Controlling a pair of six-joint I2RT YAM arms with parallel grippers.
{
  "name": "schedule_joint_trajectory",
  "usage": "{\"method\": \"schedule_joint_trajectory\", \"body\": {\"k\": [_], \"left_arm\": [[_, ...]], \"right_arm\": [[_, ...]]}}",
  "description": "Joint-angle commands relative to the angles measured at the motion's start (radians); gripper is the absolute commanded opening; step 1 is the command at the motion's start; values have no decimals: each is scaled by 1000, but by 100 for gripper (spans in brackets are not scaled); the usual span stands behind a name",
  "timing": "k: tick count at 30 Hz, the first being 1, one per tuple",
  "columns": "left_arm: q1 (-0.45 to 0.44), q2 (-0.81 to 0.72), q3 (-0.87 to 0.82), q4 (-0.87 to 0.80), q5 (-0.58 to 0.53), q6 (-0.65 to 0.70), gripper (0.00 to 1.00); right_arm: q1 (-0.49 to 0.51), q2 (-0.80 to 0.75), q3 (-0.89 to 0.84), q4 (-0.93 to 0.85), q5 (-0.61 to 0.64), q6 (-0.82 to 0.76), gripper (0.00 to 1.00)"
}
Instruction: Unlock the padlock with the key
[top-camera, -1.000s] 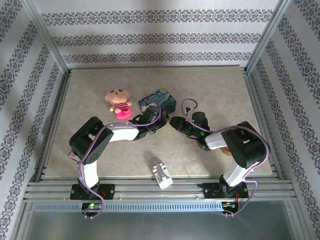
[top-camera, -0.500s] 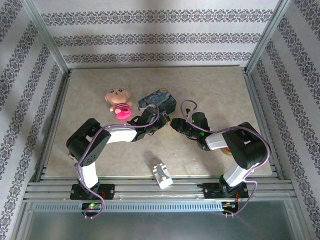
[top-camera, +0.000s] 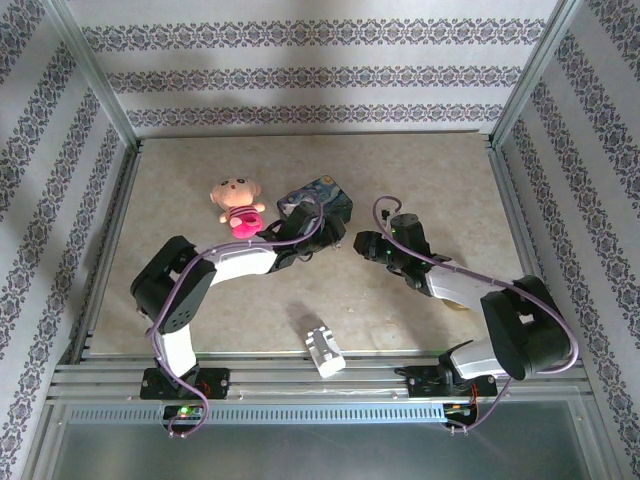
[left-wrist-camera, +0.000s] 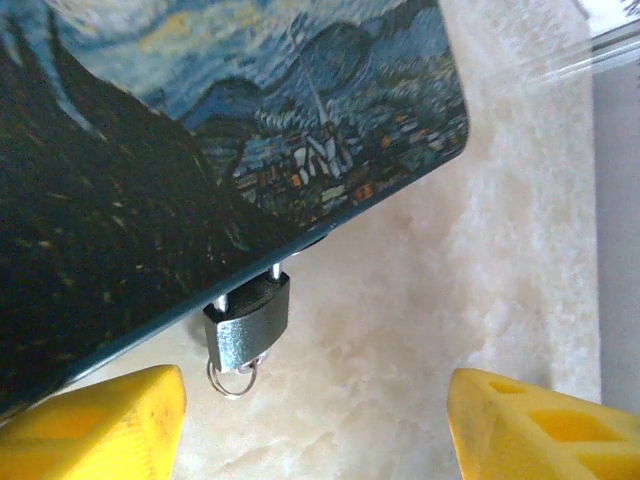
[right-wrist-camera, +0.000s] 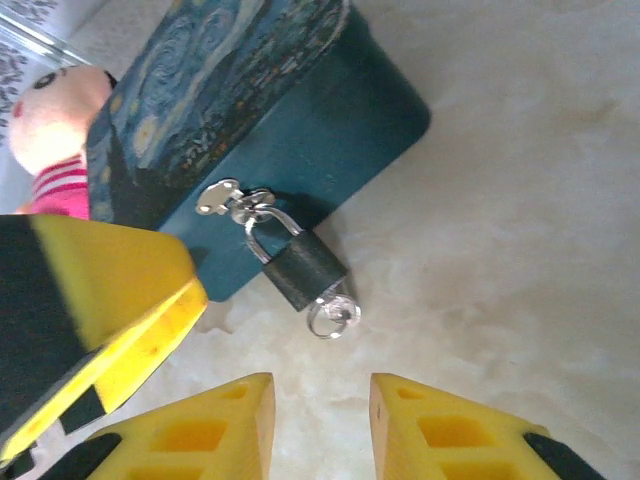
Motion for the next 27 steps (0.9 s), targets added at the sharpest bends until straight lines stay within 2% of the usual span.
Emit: {"method": "schedule_joint_trajectory", "body": {"k": [1,6,11,20,27], "left_arm": [[-11,52,39,-64,17,38,69],[-13,92,46,-23,6,38,68],[-13,125,47,47,-23,71,62],[-13,165,59,97,-71,107,53],[-14,181,72,105,-101,114,49]], "right_arm": [[-11,-42,27,-138,64,-54,32],[-28,-86,14,-166,75,-54,36],[-41,-108,2,-170,76,-48,40],[-51,-132,-12,-169,76,-38,41],[-54,-143,-17,-170,73,-37,41]]}}
